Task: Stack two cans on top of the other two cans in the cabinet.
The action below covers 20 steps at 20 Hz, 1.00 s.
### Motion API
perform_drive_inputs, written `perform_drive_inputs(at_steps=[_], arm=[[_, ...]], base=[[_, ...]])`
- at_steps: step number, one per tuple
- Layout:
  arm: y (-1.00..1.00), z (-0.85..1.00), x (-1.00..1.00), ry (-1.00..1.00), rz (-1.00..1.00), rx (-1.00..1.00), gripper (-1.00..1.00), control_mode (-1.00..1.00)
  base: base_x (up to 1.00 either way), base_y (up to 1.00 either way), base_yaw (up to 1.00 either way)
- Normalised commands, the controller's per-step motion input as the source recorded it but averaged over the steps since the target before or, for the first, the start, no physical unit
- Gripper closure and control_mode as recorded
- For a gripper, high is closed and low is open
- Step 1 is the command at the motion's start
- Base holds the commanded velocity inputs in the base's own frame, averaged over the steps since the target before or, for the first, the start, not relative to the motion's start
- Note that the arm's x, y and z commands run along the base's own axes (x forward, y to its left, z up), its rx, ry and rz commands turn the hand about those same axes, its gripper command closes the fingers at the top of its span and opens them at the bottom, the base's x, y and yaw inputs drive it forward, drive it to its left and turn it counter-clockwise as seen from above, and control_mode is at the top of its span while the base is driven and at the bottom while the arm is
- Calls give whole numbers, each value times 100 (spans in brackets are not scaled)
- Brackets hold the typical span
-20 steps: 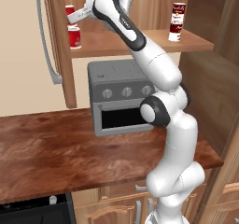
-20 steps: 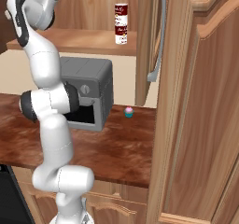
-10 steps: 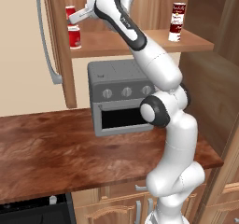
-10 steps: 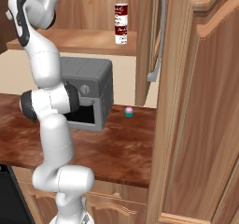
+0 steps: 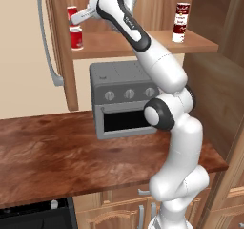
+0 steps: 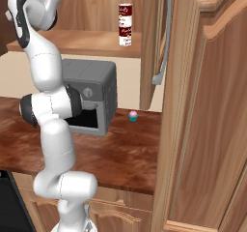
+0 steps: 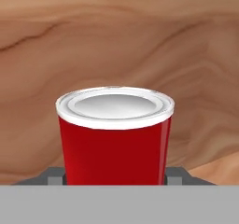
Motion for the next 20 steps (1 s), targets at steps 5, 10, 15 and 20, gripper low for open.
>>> perform_drive_inputs(at_steps=[5, 10, 15, 20], arm=[[5, 0, 0, -3, 0, 0, 100, -100], [0, 0, -3, 0, 0, 0, 100, -100], [0, 0, -4, 0, 0, 0, 100, -100], [0, 2, -9, 0, -2, 2, 100, -100]], base=[[0, 0, 0], [0, 0, 0], [0, 0, 0], [0, 0, 0]])
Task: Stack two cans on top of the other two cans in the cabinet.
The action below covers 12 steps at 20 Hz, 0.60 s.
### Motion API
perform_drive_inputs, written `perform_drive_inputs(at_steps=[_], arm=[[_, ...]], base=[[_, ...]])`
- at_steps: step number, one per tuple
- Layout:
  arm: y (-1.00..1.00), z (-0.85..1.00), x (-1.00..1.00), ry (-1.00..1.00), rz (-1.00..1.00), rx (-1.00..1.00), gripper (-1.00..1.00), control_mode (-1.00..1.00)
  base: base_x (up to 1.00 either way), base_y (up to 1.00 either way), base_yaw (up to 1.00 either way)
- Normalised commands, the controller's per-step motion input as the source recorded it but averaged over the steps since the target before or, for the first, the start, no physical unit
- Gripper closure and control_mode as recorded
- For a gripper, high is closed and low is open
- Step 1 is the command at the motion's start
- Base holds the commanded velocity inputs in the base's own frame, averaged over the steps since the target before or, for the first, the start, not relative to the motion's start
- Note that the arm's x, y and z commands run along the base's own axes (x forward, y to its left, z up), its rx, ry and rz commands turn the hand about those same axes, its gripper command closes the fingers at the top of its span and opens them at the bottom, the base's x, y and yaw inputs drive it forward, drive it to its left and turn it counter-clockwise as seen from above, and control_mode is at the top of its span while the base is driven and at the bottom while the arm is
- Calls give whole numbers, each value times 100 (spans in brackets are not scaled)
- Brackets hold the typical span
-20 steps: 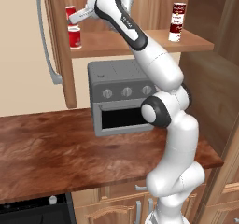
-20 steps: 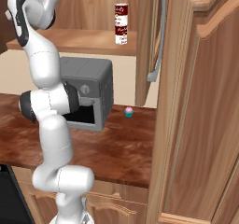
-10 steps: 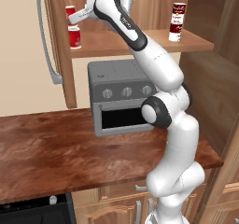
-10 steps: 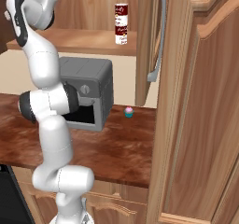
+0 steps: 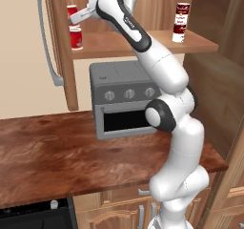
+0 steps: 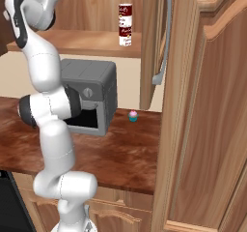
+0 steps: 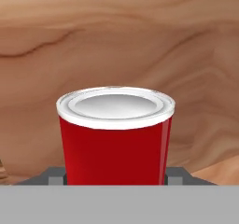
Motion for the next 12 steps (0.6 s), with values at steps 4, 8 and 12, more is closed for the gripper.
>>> perform_drive_inputs(at_steps=[4, 8, 12], arm=[[-1, 1, -10, 0, -3, 2, 100, -100], [-3, -7, -11, 0, -4, 1, 100, -100], [-1, -18, -5, 0, -3, 3, 100, -100]], base=[[0, 0, 0], [0, 0, 0], [0, 0, 0]])
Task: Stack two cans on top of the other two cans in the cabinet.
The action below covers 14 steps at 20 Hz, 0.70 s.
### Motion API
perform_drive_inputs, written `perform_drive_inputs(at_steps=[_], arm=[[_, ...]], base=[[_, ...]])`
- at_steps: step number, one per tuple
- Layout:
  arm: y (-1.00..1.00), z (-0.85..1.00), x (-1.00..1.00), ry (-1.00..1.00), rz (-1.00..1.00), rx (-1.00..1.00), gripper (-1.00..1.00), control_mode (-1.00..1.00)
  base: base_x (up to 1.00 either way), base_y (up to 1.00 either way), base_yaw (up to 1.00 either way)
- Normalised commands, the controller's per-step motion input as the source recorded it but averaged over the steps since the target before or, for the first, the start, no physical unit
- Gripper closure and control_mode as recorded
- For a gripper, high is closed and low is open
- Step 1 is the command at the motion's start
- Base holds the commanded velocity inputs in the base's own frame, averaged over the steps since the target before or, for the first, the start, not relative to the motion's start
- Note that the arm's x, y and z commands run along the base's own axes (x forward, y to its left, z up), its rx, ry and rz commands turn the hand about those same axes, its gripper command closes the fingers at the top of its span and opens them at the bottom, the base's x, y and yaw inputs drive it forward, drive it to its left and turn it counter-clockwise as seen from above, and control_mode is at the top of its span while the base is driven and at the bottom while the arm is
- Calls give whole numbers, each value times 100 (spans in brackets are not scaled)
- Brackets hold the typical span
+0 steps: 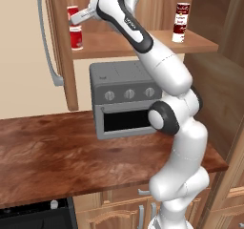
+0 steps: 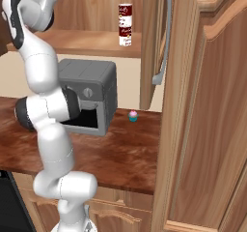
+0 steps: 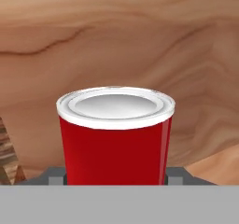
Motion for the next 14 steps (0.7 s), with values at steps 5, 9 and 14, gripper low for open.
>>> perform_drive_inputs(at_steps=[5, 9, 14], arm=[[0, -20, -1, 1, -1, 3, 100, -100], [0, -19, -1, 0, 0, 2, 100, -100], [0, -24, -4, 0, 0, 1, 100, -100]], base=[[0, 0, 0], [0, 0, 0], [0, 0, 0]])
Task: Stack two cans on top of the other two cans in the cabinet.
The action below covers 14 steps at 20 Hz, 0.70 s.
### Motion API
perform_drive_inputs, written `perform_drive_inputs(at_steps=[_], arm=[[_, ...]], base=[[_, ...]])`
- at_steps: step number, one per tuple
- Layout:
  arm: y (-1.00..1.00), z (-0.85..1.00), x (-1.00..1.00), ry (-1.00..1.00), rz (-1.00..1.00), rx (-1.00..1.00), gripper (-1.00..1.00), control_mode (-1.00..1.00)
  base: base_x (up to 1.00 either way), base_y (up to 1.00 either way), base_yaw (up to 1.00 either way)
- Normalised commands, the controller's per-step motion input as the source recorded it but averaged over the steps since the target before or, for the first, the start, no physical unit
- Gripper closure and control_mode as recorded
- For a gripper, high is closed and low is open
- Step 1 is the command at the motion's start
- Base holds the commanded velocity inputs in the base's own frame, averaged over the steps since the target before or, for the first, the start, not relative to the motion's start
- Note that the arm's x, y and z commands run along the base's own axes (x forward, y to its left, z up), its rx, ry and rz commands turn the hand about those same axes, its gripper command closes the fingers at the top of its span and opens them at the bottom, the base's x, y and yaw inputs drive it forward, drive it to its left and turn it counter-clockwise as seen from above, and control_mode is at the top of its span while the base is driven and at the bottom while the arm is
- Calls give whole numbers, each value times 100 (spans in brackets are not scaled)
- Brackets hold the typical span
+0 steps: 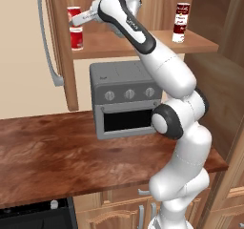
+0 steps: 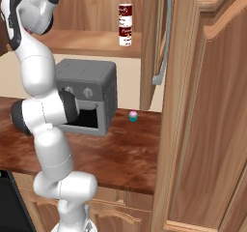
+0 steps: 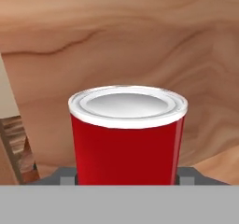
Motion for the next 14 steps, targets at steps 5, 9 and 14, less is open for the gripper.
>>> perform_drive_inputs(at_steps=[5, 9, 14], arm=[[0, -19, -1, 0, 0, 2, -100, -100], [1, -18, 0, 0, 0, 2, -100, -100], [3, -12, 0, 0, 0, 0, -100, -100]], base=[[0, 0, 0], [0, 0, 0], [0, 0, 0]])
